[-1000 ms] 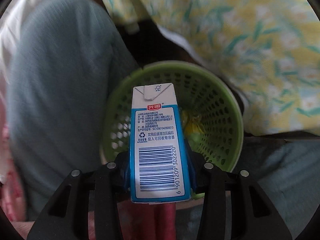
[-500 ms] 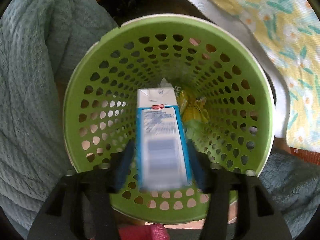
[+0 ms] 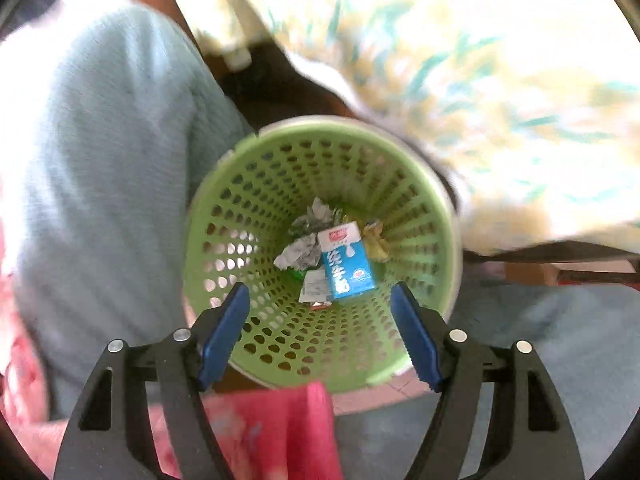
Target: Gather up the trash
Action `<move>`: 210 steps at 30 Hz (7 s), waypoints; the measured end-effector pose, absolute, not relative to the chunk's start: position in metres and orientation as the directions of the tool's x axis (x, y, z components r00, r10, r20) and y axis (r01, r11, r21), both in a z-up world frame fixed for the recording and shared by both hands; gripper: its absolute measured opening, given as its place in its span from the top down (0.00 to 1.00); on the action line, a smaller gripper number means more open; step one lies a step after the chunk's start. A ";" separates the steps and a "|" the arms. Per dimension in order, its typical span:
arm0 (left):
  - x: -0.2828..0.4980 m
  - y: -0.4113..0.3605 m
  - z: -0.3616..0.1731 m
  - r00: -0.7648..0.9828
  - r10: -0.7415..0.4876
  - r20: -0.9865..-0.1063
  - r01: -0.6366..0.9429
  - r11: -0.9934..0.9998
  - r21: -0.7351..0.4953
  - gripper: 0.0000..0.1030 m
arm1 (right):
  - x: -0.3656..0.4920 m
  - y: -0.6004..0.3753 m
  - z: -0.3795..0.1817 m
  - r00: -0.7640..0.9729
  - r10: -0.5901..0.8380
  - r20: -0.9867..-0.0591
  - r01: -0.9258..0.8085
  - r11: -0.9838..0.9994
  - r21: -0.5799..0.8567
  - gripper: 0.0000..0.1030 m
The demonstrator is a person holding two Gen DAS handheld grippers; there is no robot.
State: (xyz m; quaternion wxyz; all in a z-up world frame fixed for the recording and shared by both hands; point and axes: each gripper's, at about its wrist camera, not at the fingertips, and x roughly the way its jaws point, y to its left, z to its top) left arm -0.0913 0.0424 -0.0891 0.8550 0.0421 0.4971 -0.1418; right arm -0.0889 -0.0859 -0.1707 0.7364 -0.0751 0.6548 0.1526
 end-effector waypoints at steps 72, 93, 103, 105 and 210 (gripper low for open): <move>-0.018 0.057 0.163 0.910 0.070 -0.408 -0.054 0.997 0.050 0.08 | 0.026 -0.107 0.154 0.797 0.183 -0.575 -0.182 0.981 0.060 0.02; -0.017 0.078 0.118 0.833 0.192 -0.519 -0.203 0.978 0.036 0.08 | 0.028 -0.104 0.128 0.745 0.122 -0.656 -0.104 0.992 0.067 0.02; -0.017 0.091 0.099 0.792 0.231 -0.565 -0.249 0.967 0.046 0.08 | 0.025 -0.100 0.098 0.689 0.205 -0.695 -0.157 0.979 0.132 0.02; -0.017 0.092 0.096 0.786 0.233 -0.572 -0.250 0.967 0.050 0.08 | 0.025 -0.097 0.096 0.684 0.200 -0.701 -0.159 0.979 0.124 0.02; -0.012 0.105 0.072 0.729 0.232 -0.644 -0.259 0.964 0.054 0.08 | 0.026 -0.096 0.066 0.637 0.156 -0.755 -0.164 0.984 0.065 0.02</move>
